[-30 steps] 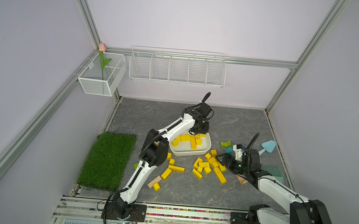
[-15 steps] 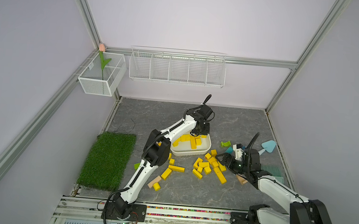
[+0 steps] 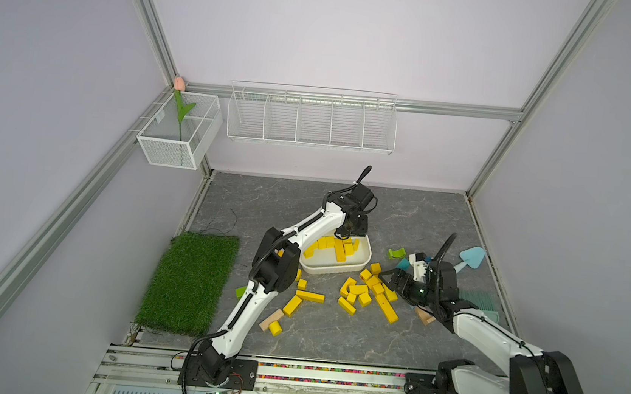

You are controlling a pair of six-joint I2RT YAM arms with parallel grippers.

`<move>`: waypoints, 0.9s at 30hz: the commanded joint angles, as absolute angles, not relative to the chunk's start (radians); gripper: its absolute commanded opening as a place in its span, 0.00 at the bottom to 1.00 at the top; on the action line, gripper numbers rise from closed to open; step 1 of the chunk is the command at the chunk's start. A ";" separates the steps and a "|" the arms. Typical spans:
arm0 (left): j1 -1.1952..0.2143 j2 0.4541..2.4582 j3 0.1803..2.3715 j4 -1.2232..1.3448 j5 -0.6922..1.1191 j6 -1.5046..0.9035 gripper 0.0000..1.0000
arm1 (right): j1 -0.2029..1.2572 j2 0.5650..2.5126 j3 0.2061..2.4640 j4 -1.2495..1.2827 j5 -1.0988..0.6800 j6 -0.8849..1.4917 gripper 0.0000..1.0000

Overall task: Pick out the yellow building blocks
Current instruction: Place the building block in the storage box, then move the storage box to the center of the board.

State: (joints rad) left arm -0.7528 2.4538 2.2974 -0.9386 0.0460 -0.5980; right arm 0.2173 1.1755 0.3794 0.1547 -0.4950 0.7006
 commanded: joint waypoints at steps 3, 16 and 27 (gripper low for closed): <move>-0.756 2.470 2.339 -0.948 0.031 -0.606 0.43 | 0.211 1.180 0.359 0.171 -0.508 0.708 0.97; -0.759 2.317 2.175 -0.895 0.012 -0.586 0.40 | 0.212 1.164 0.358 0.154 -0.498 0.708 0.97; -0.773 1.984 1.765 -0.738 -0.031 -0.606 0.39 | 0.211 1.142 0.367 0.104 -0.472 0.705 0.97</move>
